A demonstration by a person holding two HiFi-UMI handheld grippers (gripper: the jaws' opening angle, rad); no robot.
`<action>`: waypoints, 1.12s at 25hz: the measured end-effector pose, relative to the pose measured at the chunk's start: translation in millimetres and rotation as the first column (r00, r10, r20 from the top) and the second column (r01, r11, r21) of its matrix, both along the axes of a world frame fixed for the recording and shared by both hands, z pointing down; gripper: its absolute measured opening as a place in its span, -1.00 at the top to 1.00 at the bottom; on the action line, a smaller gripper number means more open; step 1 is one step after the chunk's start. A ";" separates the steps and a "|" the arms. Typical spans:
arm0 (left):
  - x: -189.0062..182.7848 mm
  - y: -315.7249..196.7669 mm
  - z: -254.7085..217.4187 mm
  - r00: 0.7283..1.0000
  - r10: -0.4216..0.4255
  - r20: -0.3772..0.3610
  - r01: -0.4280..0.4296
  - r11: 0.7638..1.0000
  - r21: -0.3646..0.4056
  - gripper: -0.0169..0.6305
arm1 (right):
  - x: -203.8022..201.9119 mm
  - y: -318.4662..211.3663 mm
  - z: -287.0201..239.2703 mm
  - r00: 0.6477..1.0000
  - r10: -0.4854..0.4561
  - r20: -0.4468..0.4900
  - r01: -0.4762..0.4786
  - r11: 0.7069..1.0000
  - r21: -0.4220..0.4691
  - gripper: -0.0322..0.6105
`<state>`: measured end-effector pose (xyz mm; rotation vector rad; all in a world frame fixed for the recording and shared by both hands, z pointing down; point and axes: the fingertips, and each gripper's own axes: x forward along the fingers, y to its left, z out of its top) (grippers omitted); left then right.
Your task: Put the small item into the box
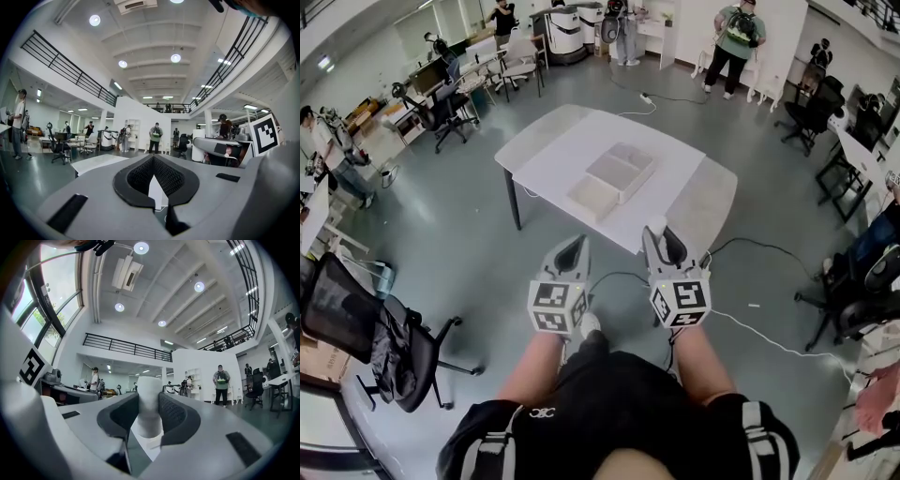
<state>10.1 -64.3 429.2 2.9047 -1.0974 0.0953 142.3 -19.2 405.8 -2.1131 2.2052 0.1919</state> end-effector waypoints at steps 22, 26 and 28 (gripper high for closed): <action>39.8 -231.1 2.9 1.000 0.025 0.006 -0.025 0.999 -0.047 0.91 | 31.0 -223.9 5.6 1.000 -0.003 -0.001 0.003 0.998 -0.056 0.51; 50.4 -265.7 1.5 0.999 0.029 0.016 -0.028 0.999 -0.046 0.91 | 40.9 -259.0 10.3 1.000 -0.007 -0.001 0.007 0.997 -0.071 0.51; 56.1 -279.6 4.2 1.000 0.022 0.020 -0.021 0.998 -0.060 0.91 | 46.5 -271.7 14.2 1.000 -0.014 0.002 0.014 0.996 -0.086 0.51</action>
